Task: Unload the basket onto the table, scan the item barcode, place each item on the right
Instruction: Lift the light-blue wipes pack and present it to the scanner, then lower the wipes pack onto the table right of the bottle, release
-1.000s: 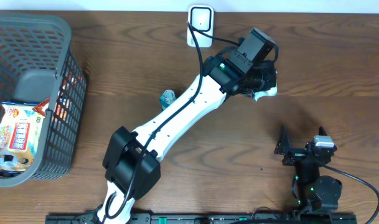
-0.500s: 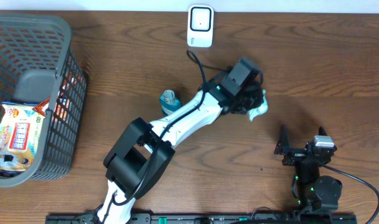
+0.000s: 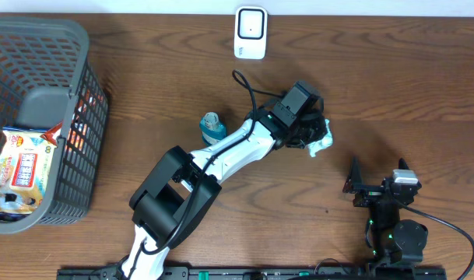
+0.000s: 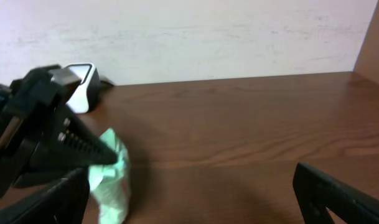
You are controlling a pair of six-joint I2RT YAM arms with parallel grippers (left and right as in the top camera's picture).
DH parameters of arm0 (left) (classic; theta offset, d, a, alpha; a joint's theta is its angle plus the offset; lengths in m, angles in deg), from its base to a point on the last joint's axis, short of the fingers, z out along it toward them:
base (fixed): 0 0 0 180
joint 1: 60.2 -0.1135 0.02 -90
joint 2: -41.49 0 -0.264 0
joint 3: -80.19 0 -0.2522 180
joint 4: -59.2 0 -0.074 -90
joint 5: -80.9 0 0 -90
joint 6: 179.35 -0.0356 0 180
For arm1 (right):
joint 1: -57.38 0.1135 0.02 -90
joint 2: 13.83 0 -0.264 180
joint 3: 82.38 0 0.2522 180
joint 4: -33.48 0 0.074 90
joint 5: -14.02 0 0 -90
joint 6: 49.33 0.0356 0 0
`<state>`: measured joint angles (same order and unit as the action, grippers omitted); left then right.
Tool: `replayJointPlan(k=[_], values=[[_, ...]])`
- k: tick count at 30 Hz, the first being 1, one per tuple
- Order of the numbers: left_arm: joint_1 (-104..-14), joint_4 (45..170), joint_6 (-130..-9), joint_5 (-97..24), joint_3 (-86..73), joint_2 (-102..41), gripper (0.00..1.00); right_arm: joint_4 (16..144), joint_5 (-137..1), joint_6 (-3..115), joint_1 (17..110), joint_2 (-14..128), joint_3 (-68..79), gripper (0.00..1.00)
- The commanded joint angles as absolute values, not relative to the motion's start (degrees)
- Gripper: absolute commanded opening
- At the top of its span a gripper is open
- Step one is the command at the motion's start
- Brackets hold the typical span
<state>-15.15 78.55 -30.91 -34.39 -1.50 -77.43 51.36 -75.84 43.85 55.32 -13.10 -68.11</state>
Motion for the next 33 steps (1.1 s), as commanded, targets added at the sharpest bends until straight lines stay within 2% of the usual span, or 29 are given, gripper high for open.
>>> replayJointPlan(k=[1,3,5,8,16,24,27,30,33], values=[[-15.45,76.47,-32.29,-36.69,-1.74,-78.11,0.07,51.49,-76.5,43.17,55.62,-13.23,-68.3,0.99],[-15.45,76.78,-33.27,-36.32,-1.74,-78.11,0.11,51.49,-76.5,43.17,55.62,-13.23,-68.3,0.99],[-15.43,79.9,-34.24,-34.7,-1.74,-78.11,0.25,51.49,-76.5,43.17,55.62,-13.23,-68.3,0.99],[-15.45,83.45,-34.24,-32.8,-1.74,-78.11,0.32,51.51,-76.5,43.17,55.62,-13.23,-68.3,0.99],[-15.45,87.29,-36.84,-30.55,-1.72,-75.31,0.4,51.51,-76.5,43.15,55.62,-13.23,-68.3,0.99],[-15.45,101.74,-36.84,-11.82,-1.72,-67.79,0.41,51.49,-76.5,43.15,55.62,-13.23,-68.3,0.99],[-15.45,106.11,-36.86,-7.77,-1.72,-65.49,0.46,51.49,-76.5,43.15,55.62,-13.23,-68.3,0.99],[-15.45,108.14,-38.24,-7.38,-1.69,-62.59,0.58,51.49,-76.5,43.17,55.62,-13.23,-68.3,0.99],[-15.45,109.06,-40.88,-7.36,-0.69,-58.61,0.79,51.49,-76.5,43.17,55.6,-13.23,-68.3,0.99]])
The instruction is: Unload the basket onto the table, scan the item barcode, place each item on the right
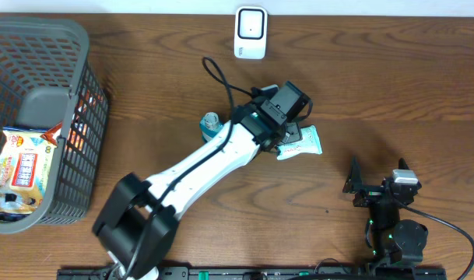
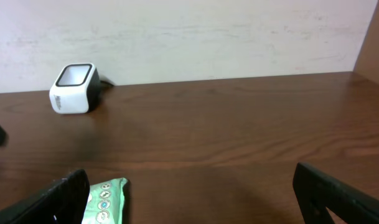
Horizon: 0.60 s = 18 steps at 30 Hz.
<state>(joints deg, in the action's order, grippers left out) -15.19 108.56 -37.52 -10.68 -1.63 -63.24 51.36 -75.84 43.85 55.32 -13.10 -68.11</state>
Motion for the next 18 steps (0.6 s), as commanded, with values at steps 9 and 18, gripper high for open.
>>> replayJointPlan(k=[9,18], values=[[-22.14,117.35,-54.19,6.22,13.28,-43.59,0.96,51.49,-76.5,43.17,55.6,-13.23,-68.3,0.99],[-54.88,130.66,-49.75,14.54,16.64,-35.66,0.99,51.49,-76.5,43.15,55.6,-13.21,-68.3,0.99]])
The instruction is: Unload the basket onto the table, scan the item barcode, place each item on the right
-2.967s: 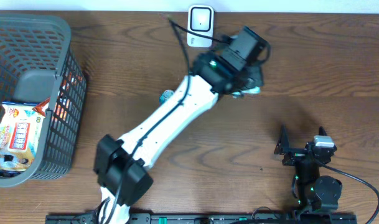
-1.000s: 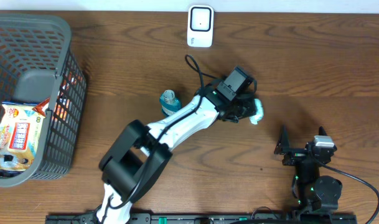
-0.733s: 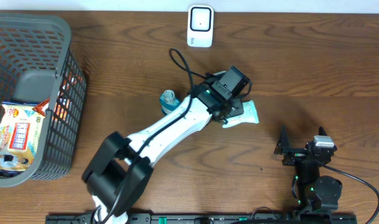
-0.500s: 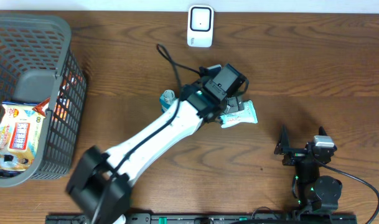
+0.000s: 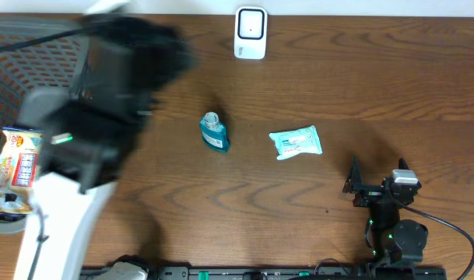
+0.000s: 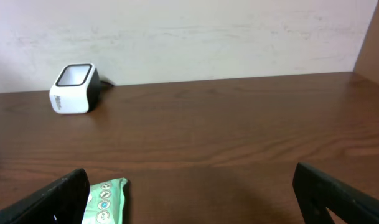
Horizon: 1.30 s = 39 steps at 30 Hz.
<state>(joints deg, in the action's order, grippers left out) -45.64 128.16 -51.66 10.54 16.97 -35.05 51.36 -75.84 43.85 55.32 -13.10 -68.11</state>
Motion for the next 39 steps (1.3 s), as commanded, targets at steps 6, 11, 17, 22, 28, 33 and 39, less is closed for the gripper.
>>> replayJointPlan(k=[6,11,17,22,28,33,39], values=[[-79.52,139.31,-49.65,14.08,16.38,-38.52,0.99,51.51,-76.5,43.17,55.6,-13.23,-68.3,0.99],[-88.48,139.22,-51.28,14.13,11.62,-42.54,0.98,51.49,-76.5,43.17,55.62,-13.23,-68.3,0.99],[-93.15,129.72,-60.36,14.13,-1.17,-46.41,0.98,51.49,-76.5,43.17,55.62,-13.21,-68.3,0.99],[-94.62,118.31,-74.78,14.11,-12.1,-47.7,0.99,51.49,-76.5,43.15,55.62,-13.23,-68.3,0.99],[-94.71,107.25,-85.93,14.08,-18.57,-52.55,0.98,51.49,-76.5,43.15,55.62,-13.23,-68.3,0.99],[-94.9,104.36,-95.22,14.11,-18.65,-59.31,0.98,51.49,-76.5,43.15,55.62,-13.23,-68.3,0.99],[-94.9,103.77,-100.09,14.11,-18.65,-67.7,0.98,51.49,-76.5,43.15,55.62,-13.23,-68.3,0.99]])
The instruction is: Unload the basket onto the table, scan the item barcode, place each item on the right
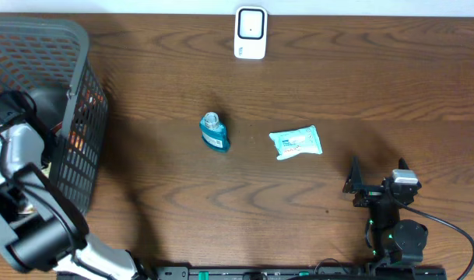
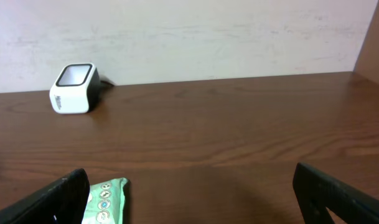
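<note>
The white barcode scanner stands at the table's far edge; the right wrist view has the scanner at its left. A green wipes packet lies flat mid-table, and its corner shows as the packet in the right wrist view. A small blue bottle lies left of it. My left gripper reaches down inside the grey basket; its jaws are too dark to read. My right gripper rests near the front edge, open and holding nothing.
Inside the basket an orange item shows through the mesh wall, and my left arm covers most of the other contents. A wall runs behind the scanner.
My left arm was a blur high over the basket's near side. Now it reaches down into the basket. The packet, bottle and right gripper have not moved.
My left gripper first held the green wipes packet above the table right of centre. Then the packet lay flat on the table under the gripper. After that the arm was over the basket with the packet left behind, and now the gripper is inside the basket.
</note>
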You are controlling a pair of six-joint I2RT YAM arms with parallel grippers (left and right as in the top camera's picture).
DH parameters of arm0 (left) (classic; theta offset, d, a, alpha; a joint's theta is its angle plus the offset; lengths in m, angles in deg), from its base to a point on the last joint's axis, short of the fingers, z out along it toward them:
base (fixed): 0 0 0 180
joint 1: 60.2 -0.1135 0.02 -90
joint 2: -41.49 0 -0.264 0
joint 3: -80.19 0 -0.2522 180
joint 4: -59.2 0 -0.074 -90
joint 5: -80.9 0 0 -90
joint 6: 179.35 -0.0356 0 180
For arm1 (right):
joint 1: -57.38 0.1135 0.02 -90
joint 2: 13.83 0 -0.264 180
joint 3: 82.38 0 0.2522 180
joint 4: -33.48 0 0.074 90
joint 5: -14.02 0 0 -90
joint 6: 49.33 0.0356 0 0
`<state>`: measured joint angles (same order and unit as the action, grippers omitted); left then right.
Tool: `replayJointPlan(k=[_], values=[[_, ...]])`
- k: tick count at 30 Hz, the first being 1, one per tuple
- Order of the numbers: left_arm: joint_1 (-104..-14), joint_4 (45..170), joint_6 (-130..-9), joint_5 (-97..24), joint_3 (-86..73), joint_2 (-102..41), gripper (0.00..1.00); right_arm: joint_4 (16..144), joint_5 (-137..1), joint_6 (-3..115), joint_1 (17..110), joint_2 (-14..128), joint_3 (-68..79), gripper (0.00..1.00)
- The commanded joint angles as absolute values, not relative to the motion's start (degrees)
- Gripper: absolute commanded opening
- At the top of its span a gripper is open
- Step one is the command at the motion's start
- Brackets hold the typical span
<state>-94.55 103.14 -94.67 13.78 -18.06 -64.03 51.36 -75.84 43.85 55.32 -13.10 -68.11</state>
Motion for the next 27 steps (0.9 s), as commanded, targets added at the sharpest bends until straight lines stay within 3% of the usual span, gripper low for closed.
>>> replayJointPlan(k=[1,3,4,5,6,7,15,27], values=[[-94.9,103.95,-100.07,14.11,-18.65,-68.9,0.98,51.49,-76.5,43.15,55.6,-13.23,-68.3,0.99],[-94.9,104.65,-100.05,14.08,-18.68,-71.24,0.97,51.49,-76.5,43.17,55.62,-13.23,-68.3,0.99],[-94.9,105.04,-100.05,14.08,-18.68,-72.38,0.75,51.51,-76.5,43.17,55.62,-13.23,-68.3,0.99],[-94.9,105.41,-100.05,14.08,-18.68,-73.34,0.47,51.49,-76.5,43.17,55.62,-13.23,-68.3,0.99],[-94.9,105.74,-100.03,13.97,-18.68,-73.97,0.26,51.49,-76.5,43.17,55.62,-13.23,-68.3,0.99],[-94.9,106.2,-100.03,13.25,-18.68,-74.41,0.11,51.49,-76.5,43.15,55.62,-13.23,-68.3,0.99],[-93.85,107.2,-99.02,6.35,-17.56,-71.57,0.07,51.49,-76.5,43.17,55.62,-13.21,-68.3,0.99],[-92.26,103.38,-91.57,6.32,-13.65,-46.35,0.07,51.49,-76.5,43.15,55.6,-13.23,-68.3,0.99]])
